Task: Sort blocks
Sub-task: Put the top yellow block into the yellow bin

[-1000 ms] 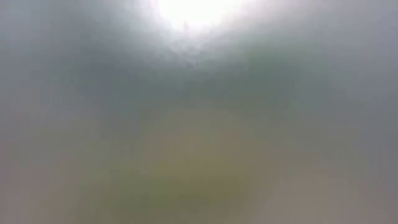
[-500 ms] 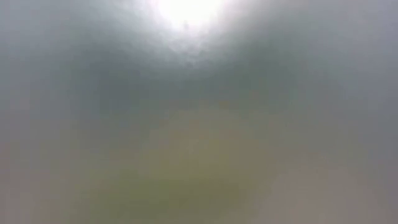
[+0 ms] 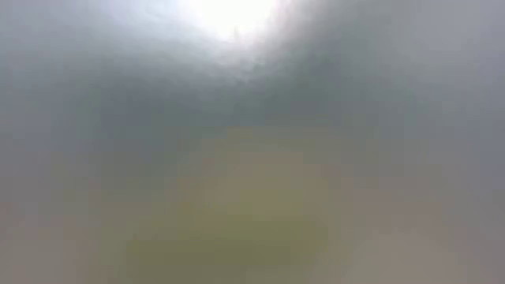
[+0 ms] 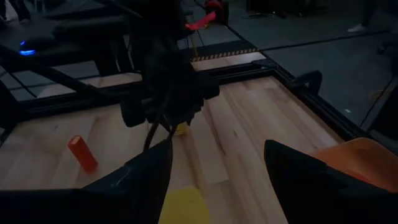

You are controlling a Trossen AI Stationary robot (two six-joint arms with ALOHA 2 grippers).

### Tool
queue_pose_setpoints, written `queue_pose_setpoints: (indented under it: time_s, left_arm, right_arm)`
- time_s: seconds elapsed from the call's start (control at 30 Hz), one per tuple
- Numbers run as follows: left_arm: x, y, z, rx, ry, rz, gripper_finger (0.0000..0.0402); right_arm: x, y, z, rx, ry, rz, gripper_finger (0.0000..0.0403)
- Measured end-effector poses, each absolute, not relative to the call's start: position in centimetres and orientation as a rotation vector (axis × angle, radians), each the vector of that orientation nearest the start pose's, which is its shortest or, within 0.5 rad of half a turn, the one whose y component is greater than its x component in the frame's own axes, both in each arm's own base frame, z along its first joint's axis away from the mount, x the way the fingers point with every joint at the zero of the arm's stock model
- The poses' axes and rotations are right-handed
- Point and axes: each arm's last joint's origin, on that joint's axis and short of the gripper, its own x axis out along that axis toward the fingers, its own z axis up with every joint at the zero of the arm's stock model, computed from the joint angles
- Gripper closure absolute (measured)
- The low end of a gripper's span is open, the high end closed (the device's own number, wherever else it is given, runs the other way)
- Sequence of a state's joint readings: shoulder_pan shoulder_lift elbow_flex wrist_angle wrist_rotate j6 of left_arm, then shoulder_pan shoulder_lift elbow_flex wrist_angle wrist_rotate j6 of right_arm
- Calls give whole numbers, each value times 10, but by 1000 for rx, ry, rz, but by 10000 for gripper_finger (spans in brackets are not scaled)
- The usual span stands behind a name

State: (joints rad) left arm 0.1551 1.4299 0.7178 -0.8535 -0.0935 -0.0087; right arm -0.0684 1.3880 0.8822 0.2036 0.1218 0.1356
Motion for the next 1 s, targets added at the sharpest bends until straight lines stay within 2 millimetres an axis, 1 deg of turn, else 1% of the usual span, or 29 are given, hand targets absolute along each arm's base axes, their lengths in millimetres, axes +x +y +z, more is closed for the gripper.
queue_pose_setpoints:
  time_s: [0.07, 0.17, 0.37, 0.47, 0.53, 0.57, 0.7, 0.87, 0.93, 1.0]
  left_arm:
    - [207, 36, 153, -48, 1561, 207, 188]
    - [209, 37, 146, -42, 1588, 213, 188]
    - [213, 43, 130, -79, 1667, 202, 188]
    - [214, 47, 127, -91, 1685, 198, 190]
    - [214, 49, 126, -100, 1684, 195, 201]
    - [214, 50, 126, -102, 1684, 195, 213]
    - [213, 51, 127, -117, 1679, 200, 297]
    - [214, 51, 129, -126, 1677, 225, 299]
    - [215, 52, 133, -114, 1667, 238, 299]
    - [219, 52, 142, -94, 1634, 260, 299]
  right_arm:
    - [307, -18, 268, 121, 286, -220, 137]
    - [307, -10, 269, 124, 280, -242, 138]
    - [307, 6, 269, 132, 273, -255, 142]
    - [306, 14, 269, 126, 271, -256, 144]
    - [306, 19, 269, 124, 270, -258, 146]
    - [306, 21, 269, 123, 269, -257, 147]
    - [305, 27, 269, 118, 267, -254, 149]
    - [305, 31, 271, 119, 247, -239, 152]
    - [305, 33, 272, 117, 236, -233, 153]
    - [305, 35, 274, 112, 226, -226, 154]
